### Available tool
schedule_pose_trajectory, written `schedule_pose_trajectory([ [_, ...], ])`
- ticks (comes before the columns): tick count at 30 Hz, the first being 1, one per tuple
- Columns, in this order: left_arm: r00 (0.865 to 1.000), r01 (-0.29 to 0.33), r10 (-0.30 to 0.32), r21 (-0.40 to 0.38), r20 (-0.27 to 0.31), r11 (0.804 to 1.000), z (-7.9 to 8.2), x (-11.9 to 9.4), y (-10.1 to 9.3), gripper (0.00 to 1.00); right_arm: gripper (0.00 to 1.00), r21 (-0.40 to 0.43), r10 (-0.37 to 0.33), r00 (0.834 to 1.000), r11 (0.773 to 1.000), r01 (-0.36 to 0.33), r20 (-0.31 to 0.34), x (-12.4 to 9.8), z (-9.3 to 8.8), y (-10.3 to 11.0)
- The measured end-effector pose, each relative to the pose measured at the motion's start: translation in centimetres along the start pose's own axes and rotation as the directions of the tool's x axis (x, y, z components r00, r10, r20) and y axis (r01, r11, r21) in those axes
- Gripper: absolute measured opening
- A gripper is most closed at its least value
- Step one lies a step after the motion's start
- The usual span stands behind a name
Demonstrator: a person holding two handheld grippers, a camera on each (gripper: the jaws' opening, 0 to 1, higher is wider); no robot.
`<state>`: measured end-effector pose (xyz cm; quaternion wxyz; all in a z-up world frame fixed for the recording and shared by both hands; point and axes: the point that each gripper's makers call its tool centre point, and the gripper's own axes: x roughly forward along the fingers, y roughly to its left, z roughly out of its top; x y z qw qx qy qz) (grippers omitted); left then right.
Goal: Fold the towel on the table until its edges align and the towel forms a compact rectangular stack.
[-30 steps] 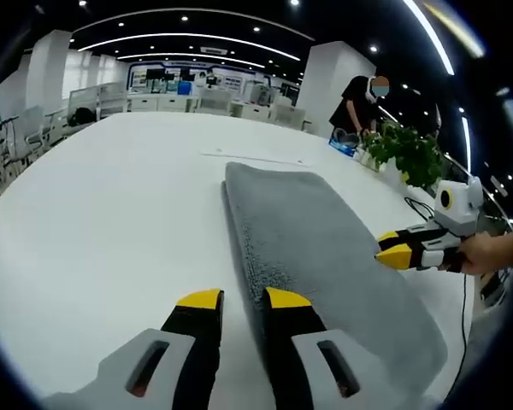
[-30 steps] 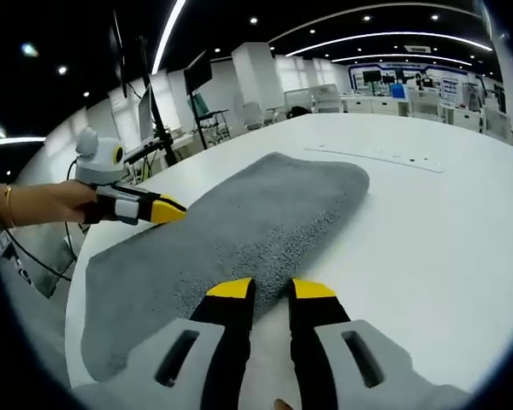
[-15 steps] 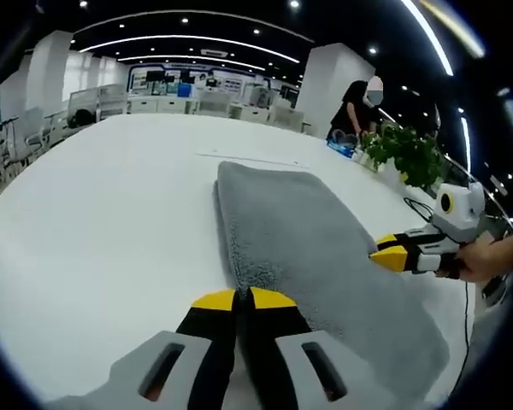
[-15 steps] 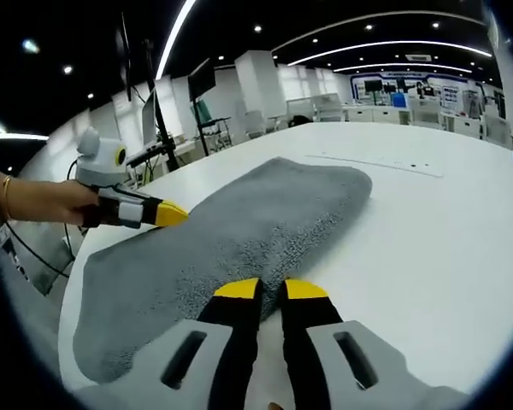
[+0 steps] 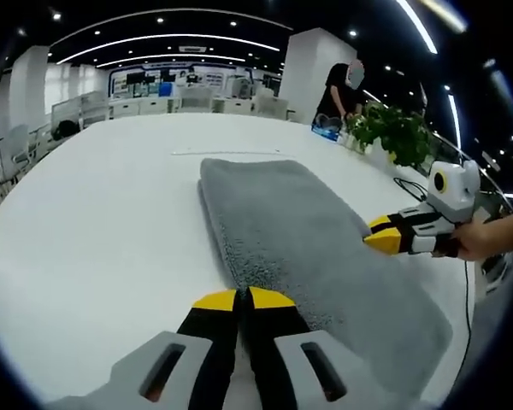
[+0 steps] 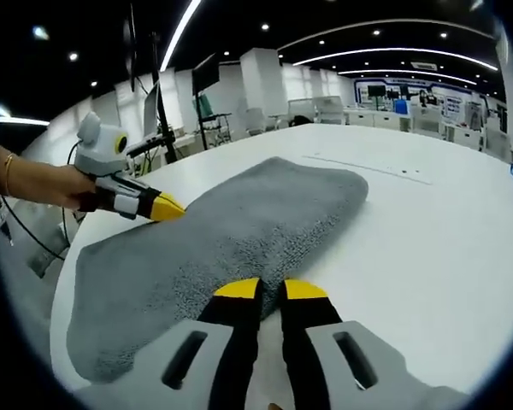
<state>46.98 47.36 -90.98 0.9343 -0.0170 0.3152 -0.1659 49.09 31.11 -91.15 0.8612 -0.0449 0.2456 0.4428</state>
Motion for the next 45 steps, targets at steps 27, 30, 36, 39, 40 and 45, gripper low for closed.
schedule_pose_trajectory([
  [27,0.985,0.172,-0.172,0.033,-0.012,0.985,-1.9,0.7,-12.0,0.04,0.06,0.048,-0.171,0.985,0.984,0.171,0.002,-11.4,-5.6,-2.6],
  [30,0.985,0.173,-0.173,0.019,0.002,0.985,-2.2,0.4,-12.5,0.04,0.05,0.058,-0.178,0.984,0.983,0.177,0.009,-11.8,-5.8,-2.4],
  [36,0.985,0.172,-0.172,-0.002,0.025,0.985,-2.3,0.2,-12.6,0.04,0.05,0.069,-0.204,0.979,0.977,0.204,0.003,-11.9,-5.8,-2.3],
  [39,0.983,0.184,-0.184,0.016,0.02,0.983,-2.2,0.2,-12.6,0.04,0.05,0.109,-0.211,0.978,0.972,0.209,0.001,-11.9,-5.8,-2.3],
  [40,0.982,0.19,-0.19,0.015,0.014,0.982,-2.2,0.2,-12.5,0.04,0.06,0.134,-0.202,0.979,0.97,0.202,-0.012,-11.8,-5.8,-2.4],
  [45,0.975,0.222,-0.218,0.143,-0.05,0.964,-1.9,0.0,-12.7,0.06,0.07,0.183,-0.168,0.986,0.968,0.169,-0.023,-12.1,-5.3,-2.6],
])
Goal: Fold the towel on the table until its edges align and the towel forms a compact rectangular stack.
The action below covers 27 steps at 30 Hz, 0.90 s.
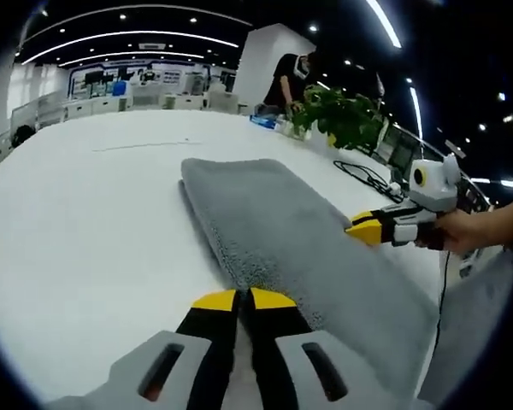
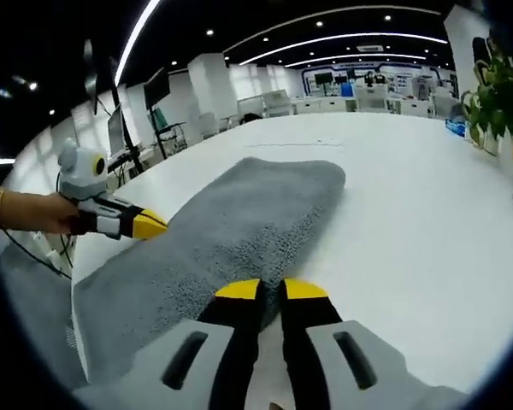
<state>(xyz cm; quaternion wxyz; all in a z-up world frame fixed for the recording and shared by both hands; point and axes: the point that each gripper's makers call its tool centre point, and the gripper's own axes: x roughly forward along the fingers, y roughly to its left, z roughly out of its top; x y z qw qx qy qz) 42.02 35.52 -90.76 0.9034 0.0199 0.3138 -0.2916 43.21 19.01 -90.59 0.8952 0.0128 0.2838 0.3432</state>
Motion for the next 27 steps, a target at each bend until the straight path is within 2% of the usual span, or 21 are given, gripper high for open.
schedule_pose_trajectory([
  [1,1.0,-0.009,0.007,0.061,0.024,0.998,0.6,-0.2,0.1,0.08,0.07,-0.001,0.001,1.0,1.0,-0.001,0.001,-0.1,0.0,0.0],
  [2,0.999,-0.014,0.011,0.076,0.046,0.997,1.0,-0.4,0.1,0.12,0.08,0.004,0.004,1.0,1.0,-0.004,0.007,-0.3,0.3,0.0],
  [3,0.999,-0.012,0.01,0.042,0.052,0.999,1.1,-0.7,0.0,0.19,0.09,0.019,0.002,1.0,1.0,-0.002,0.01,-0.5,0.4,0.1],
  [4,0.996,0.001,-0.001,0.002,0.084,1.0,1.7,-1.0,-0.3,0.23,0.1,0.027,-0.011,1.0,1.0,0.011,0.001,-0.7,0.2,0.1],
  [10,0.991,0.012,-0.015,0.021,0.13,1.0,3.3,-2.9,-0.9,0.28,0.2,-0.008,-0.004,1.0,1.0,0.004,0.013,-2.0,0.5,1.1],
  [14,0.996,0.044,-0.054,0.138,0.071,0.989,2.5,-4.5,-2.4,0.35,0.24,-0.078,0.033,0.999,0.996,-0.032,0.016,-3.1,0.9,2.4],
  [17,0.994,0.083,-0.094,0.155,0.063,0.984,2.1,-5.6,-3.8,0.43,0.25,-0.131,0.071,0.997,0.989,-0.068,0.016,-3.9,1.0,3.6],
  [20,0.99,0.117,-0.128,0.176,0.053,0.977,1.8,-6.6,-5.3,0.47,0.25,-0.226,0.095,0.995,0.969,-0.099,-0.026,-4.6,0.2,4.7],
  [23,0.985,0.158,-0.169,0.211,0.034,0.965,1.4,-7.3,-6.8,0.49,0.25,-0.25,0.119,0.992,0.96,-0.126,-0.043,-5.2,-0.5,6.0],
  [27,0.983,0.179,-0.182,0.266,-0.013,0.947,0.4,-8.3,-8.8,0.47,0.26,-0.283,0.154,0.985,0.944,-0.169,-0.072,-6.2,-1.4,7.2],
])
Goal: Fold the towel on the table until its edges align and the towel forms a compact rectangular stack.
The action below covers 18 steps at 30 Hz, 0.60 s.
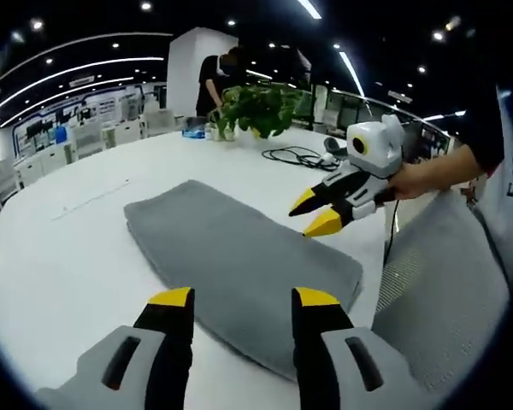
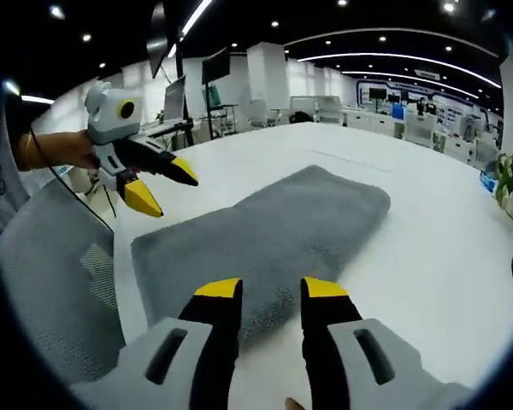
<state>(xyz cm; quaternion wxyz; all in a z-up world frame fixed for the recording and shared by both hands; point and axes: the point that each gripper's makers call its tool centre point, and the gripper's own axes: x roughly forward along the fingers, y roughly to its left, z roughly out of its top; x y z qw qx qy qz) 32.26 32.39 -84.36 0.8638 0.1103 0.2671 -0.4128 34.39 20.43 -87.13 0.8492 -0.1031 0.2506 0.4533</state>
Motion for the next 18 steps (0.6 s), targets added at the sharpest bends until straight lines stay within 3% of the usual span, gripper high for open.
schedule_pose_trajectory([
  [4,0.999,0.053,-0.053,0.012,-0.011,0.999,0.1,-0.1,-2.8,0.46,0.26,-0.009,0.035,0.998,0.999,-0.035,-0.042,-0.6,-1.0,1.1],
  [7,0.991,0.106,-0.096,0.108,-0.093,0.988,-1.1,-0.2,-4.5,0.45,0.26,-0.033,0.057,0.997,0.998,-0.059,-0.048,-1.3,-1.2,1.9],
  [12,0.964,0.168,-0.117,0.208,-0.238,0.964,-3.9,0.1,-5.6,0.38,0.24,-0.029,0.097,0.993,0.995,-0.099,-0.065,-1.7,-2.0,3.1],
  [17,0.948,0.208,-0.136,0.235,-0.289,0.95,-5.4,0.4,-6.4,0.38,0.24,-0.069,0.154,0.984,0.985,-0.16,-0.089,-2.2,-2.2,4.7],
  [18,0.944,0.213,-0.135,0.243,-0.3,0.946,-5.7,0.5,-6.5,0.38,0.25,-0.117,0.191,0.976,0.972,-0.202,-0.101,-2.3,-2.2,5.5],
])
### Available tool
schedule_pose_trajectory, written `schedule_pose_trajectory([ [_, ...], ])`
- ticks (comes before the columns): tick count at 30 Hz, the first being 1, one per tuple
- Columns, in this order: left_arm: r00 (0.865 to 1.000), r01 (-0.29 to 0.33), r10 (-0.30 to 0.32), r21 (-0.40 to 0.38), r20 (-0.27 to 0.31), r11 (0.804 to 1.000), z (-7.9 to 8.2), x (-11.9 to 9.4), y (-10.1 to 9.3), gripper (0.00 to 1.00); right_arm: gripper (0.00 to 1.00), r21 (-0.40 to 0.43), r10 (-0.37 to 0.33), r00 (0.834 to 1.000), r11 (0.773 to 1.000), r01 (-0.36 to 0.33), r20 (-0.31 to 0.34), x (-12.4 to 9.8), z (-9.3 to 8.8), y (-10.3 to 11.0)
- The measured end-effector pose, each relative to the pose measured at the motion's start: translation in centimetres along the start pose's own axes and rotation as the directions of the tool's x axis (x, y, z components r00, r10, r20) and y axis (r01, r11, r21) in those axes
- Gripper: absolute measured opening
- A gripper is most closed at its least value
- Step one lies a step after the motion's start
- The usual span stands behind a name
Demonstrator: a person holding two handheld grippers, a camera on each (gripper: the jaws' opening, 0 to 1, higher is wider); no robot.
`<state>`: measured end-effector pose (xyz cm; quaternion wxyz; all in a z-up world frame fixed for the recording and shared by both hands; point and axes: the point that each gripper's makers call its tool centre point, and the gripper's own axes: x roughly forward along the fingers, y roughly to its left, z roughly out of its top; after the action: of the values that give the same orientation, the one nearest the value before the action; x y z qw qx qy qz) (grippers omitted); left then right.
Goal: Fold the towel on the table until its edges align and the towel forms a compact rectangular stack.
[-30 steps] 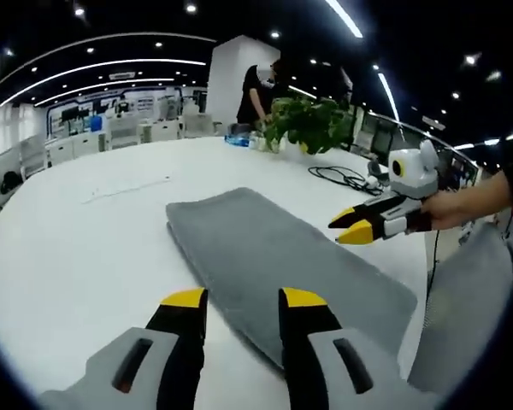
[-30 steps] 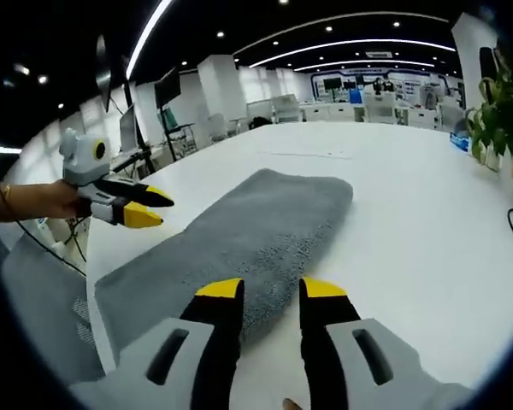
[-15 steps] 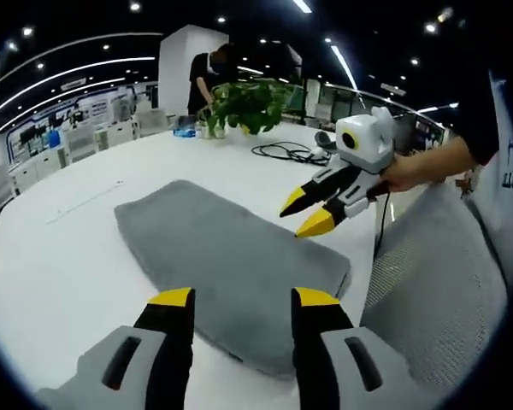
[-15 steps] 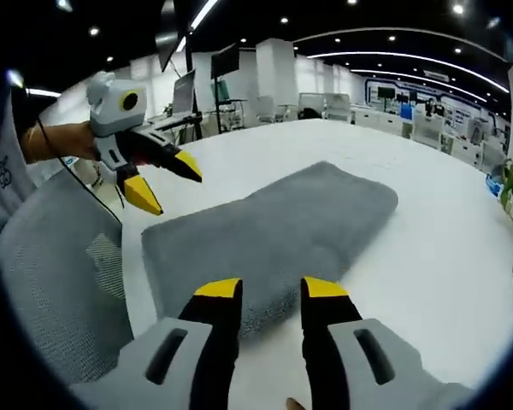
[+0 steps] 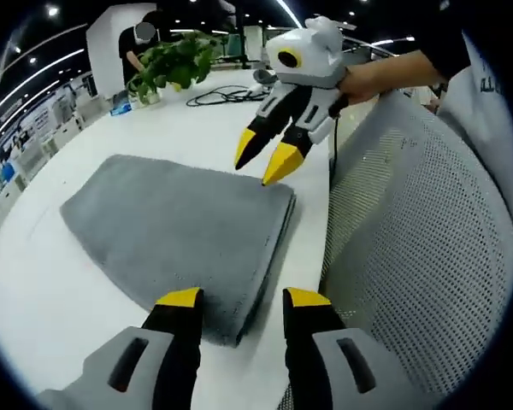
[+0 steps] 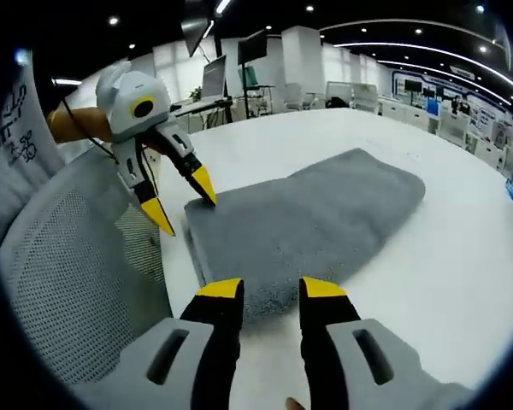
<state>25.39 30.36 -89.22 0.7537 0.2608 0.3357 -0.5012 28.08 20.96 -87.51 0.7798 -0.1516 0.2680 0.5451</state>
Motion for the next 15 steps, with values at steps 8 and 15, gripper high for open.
schedule_pose_trajectory([
  [8,0.996,0.004,0.005,0.104,-0.088,0.995,-1.0,1.3,0.4,0.34,0.26,-0.243,0.113,0.984,0.959,-0.144,-0.138,0.6,-1.4,3.4],
  [15,0.992,-0.014,0.032,0.152,-0.119,0.988,-1.3,1.5,0.7,0.29,0.27,-0.397,0.086,0.961,0.898,-0.188,-0.262,1.4,-3.7,3.5],
])
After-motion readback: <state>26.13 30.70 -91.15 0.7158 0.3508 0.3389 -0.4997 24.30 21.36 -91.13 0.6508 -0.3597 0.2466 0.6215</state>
